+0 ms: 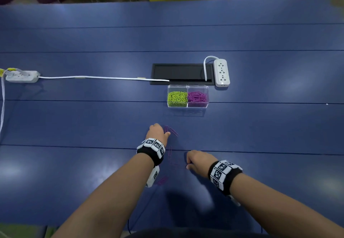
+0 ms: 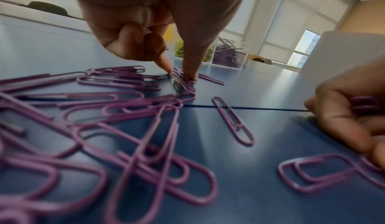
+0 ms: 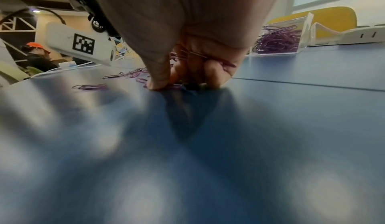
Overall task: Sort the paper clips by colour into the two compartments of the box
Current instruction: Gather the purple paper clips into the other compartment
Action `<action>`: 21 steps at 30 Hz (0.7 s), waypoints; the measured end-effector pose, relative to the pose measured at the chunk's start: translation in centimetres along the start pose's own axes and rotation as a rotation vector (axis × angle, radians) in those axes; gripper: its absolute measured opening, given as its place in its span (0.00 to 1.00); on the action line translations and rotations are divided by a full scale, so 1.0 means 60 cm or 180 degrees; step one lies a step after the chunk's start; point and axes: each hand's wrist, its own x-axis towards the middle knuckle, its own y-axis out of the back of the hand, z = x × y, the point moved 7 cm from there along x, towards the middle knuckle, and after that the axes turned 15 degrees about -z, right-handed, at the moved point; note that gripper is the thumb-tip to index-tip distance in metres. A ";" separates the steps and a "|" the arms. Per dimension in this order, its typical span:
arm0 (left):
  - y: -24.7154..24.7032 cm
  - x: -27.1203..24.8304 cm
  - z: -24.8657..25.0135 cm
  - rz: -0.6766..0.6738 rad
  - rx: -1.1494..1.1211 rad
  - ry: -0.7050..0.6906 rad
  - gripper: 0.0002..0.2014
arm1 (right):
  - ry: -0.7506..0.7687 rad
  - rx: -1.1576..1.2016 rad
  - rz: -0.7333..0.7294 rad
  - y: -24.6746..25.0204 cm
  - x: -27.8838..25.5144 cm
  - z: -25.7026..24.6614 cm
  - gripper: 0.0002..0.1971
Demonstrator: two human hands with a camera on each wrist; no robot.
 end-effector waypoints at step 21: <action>0.014 0.007 0.039 -0.0142 -0.0535 -0.0721 0.08 | 0.0062 0.1690 0.1552 0.214 -0.011 0.076 0.07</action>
